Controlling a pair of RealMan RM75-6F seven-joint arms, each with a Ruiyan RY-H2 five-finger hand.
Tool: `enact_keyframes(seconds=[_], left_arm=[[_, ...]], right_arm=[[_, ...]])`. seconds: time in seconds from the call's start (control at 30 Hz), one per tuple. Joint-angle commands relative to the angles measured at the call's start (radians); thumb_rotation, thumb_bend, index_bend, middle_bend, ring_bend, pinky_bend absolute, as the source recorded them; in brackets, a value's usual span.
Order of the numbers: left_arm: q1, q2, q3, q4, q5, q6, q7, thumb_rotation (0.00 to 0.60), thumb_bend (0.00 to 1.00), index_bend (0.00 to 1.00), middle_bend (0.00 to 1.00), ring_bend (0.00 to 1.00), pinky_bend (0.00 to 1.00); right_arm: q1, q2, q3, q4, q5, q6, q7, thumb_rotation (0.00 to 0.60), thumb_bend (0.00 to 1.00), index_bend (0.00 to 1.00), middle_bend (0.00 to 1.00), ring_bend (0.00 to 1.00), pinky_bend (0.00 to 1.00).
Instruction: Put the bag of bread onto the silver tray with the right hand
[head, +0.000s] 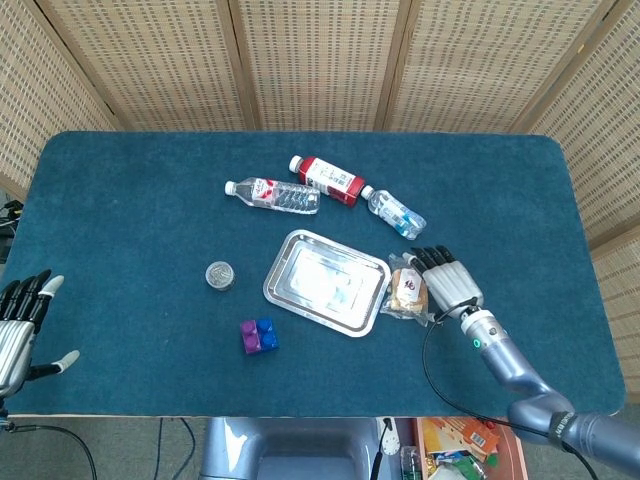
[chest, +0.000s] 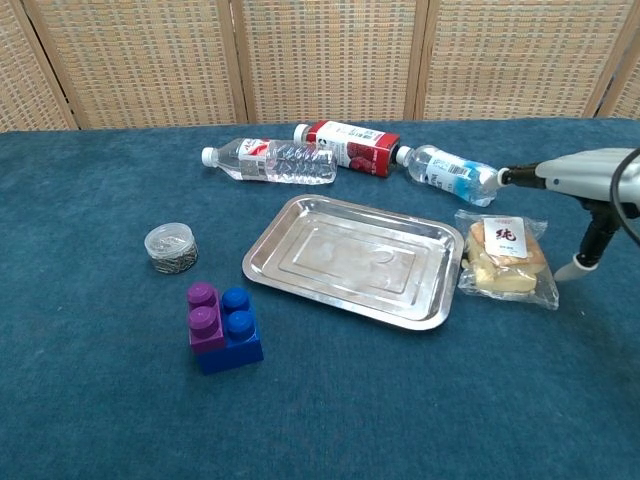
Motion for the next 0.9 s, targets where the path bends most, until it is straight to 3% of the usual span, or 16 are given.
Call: enact_keyframes(seconds=[0.03, 0.1, 0.17, 0.23, 0.33, 0.43, 0.63, 0.9], left_arm=[[-0.007, -0.001, -0.002, 0.003, -0.009, -0.012, 0.004, 0.600, 0.00, 0.00, 0.00, 0.00, 0.00], [-0.009, -0.002, -0.003, 0.004, -0.015, -0.017, 0.009, 0.600, 0.00, 0.00, 0.00, 0.00, 0.00], [-0.012, -0.007, -0.005, 0.007, -0.016, -0.018, 0.015, 0.600, 0.00, 0.00, 0.00, 0.00, 0.00], [-0.013, -0.010, -0.005, 0.008, -0.016, -0.018, 0.017, 0.600, 0.00, 0.00, 0.00, 0.00, 0.00], [-0.016, -0.011, -0.005, 0.008, -0.021, -0.022, 0.018, 0.600, 0.00, 0.00, 0.00, 0.00, 0.00], [-0.019, -0.010, -0.007, 0.008, -0.031, -0.028, 0.014, 0.600, 0.00, 0.00, 0.00, 0.00, 0.00], [-0.027, -0.003, -0.011, 0.007, -0.047, -0.045, 0.002, 0.600, 0.00, 0.00, 0.00, 0.00, 0.00], [-0.034, 0.007, -0.017, 0.008, -0.065, -0.058, -0.023, 0.600, 0.00, 0.00, 0.00, 0.00, 0.00]], right_arm=[[0.036, -0.055, -0.010, 0.046, 0.065, -0.019, -0.044, 0.600, 0.00, 0.00, 0.00, 0.00, 0.19], [0.046, -0.075, -0.013, 0.066, 0.084, -0.014, -0.058, 0.600, 0.00, 0.00, 0.01, 0.03, 0.22], [0.053, -0.098, -0.012, 0.085, 0.097, 0.001, -0.064, 0.600, 0.00, 0.06, 0.12, 0.13, 0.30], [0.057, -0.109, -0.013, 0.092, 0.104, 0.008, -0.057, 0.600, 0.03, 0.23, 0.35, 0.34, 0.48], [0.060, -0.107, -0.013, 0.082, 0.085, 0.032, -0.046, 0.600, 0.15, 0.43, 0.53, 0.50, 0.60], [0.061, -0.079, -0.001, 0.033, 0.053, 0.067, -0.029, 0.600, 0.24, 0.48, 0.57, 0.53, 0.62], [0.100, 0.024, 0.073, -0.146, 0.046, 0.123, -0.064, 0.600, 0.26, 0.49, 0.58, 0.53, 0.62], [0.238, 0.017, 0.150, -0.234, 0.223, 0.122, -0.243, 0.600, 0.26, 0.49, 0.58, 0.53, 0.62]])
